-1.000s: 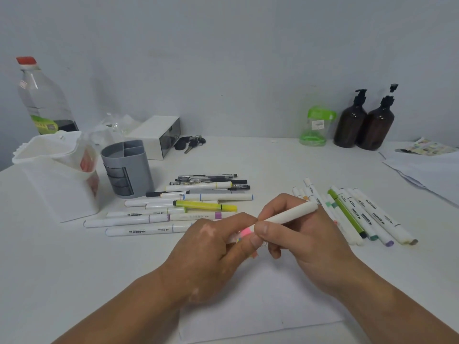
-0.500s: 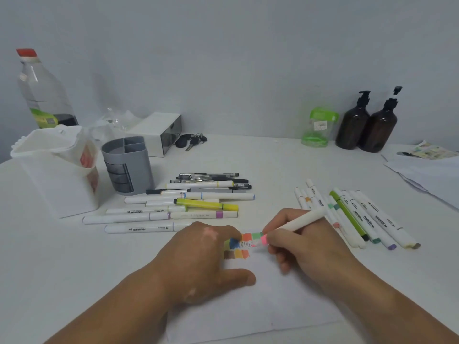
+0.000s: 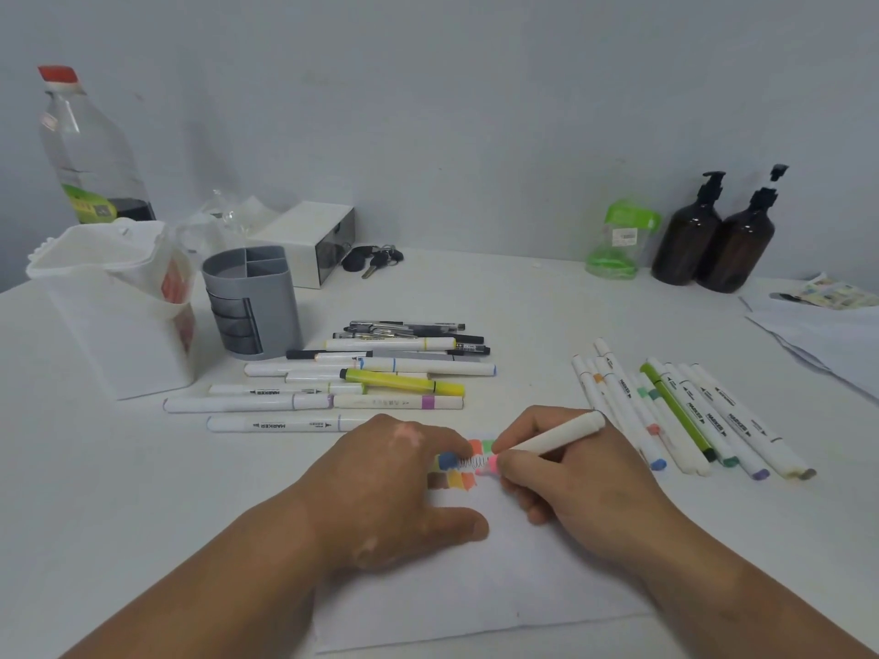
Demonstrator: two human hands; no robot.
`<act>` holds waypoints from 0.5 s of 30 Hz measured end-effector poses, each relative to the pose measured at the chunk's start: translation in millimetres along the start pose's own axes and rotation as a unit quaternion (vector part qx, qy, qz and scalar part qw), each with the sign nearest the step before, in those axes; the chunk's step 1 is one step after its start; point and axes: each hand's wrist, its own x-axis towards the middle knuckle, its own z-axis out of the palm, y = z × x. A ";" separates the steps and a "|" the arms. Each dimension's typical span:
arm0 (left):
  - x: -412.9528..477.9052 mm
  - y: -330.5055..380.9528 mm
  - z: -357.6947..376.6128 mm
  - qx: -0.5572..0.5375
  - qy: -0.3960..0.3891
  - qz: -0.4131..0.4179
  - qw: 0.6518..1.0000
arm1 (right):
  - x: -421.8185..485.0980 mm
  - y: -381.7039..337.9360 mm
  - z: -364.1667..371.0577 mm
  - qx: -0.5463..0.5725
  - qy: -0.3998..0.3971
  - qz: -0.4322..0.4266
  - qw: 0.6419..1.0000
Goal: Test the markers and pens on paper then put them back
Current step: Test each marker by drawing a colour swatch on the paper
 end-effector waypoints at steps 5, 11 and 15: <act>1.3 -1.5 0.7 0.001 -0.002 -0.005 1.000 | -2.5 -3.1 -1.9 -0.027 -0.018 0.000 0.999; 1.3 -1.3 0.5 0.000 -0.004 -0.007 1.000 | -1.2 -3.6 -3.0 -0.032 -0.019 0.004 0.999; 1.1 -1.0 -0.2 -0.002 -0.006 -0.006 1.000 | -1.5 -1.4 -3.0 -0.039 0.002 0.001 0.999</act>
